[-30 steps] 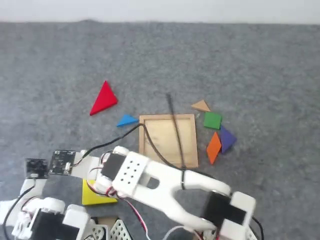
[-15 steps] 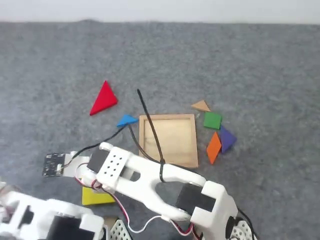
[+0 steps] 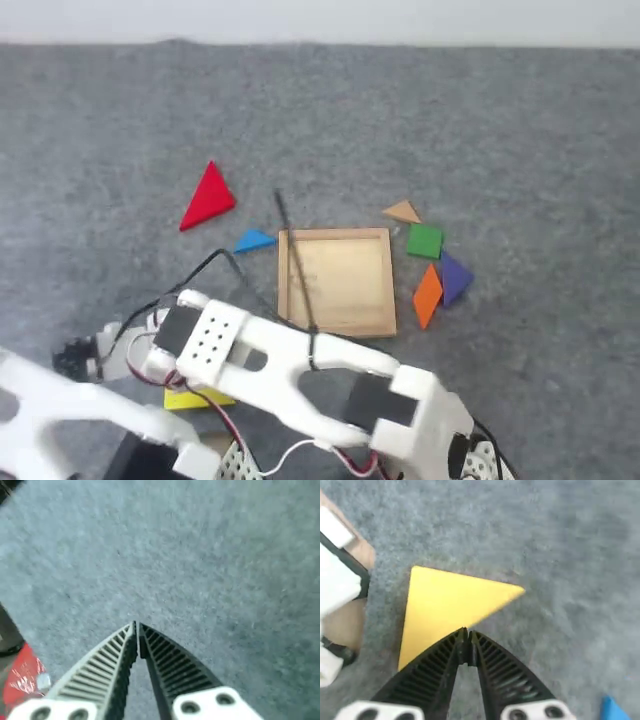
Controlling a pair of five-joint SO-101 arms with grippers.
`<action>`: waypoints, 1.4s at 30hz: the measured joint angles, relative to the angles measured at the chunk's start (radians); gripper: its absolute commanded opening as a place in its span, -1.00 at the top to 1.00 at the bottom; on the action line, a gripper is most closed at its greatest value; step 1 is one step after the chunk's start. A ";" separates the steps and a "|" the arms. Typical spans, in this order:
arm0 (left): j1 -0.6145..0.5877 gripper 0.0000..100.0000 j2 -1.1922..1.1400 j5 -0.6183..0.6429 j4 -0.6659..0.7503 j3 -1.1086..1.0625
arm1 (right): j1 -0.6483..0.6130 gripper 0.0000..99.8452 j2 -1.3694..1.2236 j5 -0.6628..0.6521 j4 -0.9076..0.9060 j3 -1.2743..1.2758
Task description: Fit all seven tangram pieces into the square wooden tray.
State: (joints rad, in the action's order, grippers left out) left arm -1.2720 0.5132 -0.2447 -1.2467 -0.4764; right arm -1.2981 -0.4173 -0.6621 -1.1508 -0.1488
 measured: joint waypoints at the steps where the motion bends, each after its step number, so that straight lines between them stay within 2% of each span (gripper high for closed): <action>1: 0.006 0.97 0.000 0.000 -0.041 0.068 | -0.005 0.96 -0.028 -0.021 0.015 0.000; 7: 0.083 0.97 0.002 0.002 -0.161 0.336 | -0.012 0.96 -0.163 -0.091 0.009 -0.095; 11: 0.160 0.97 0.002 -0.021 -0.199 0.350 | -0.012 0.96 -0.213 -0.167 -0.044 -0.169; 16: 0.195 0.97 0.002 -0.023 -0.209 0.350 | 0.015 0.96 -0.272 -0.183 -0.055 -0.235; 26: 0.196 0.97 0.002 -0.025 -0.212 0.351 | 0.311 0.97 -0.390 -0.072 -0.241 -0.562; 29: 0.195 0.97 0.002 -0.025 -0.212 0.351 | 0.351 0.97 -0.391 -0.034 -0.331 -0.660; 32: 0.195 0.97 0.002 -0.029 -0.212 0.351 | 0.318 0.97 -0.381 0.002 -0.474 -0.763; 35: 0.195 0.97 0.002 -0.031 -0.212 0.351 | 0.224 0.96 -0.367 0.029 -0.592 -0.822; 39: 0.207 0.97 0.002 -0.046 -0.238 0.354 | 0.069 0.96 -0.358 0.064 -0.603 -0.819; 42: 0.212 0.97 0.002 -0.074 -0.290 0.391 | 0.029 0.96 -0.358 0.069 -0.603 -0.786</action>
State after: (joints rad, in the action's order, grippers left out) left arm -1.0602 0.5148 -0.3184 -1.5367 -0.0852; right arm -1.2689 -0.7748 -0.5930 -1.7538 -0.9344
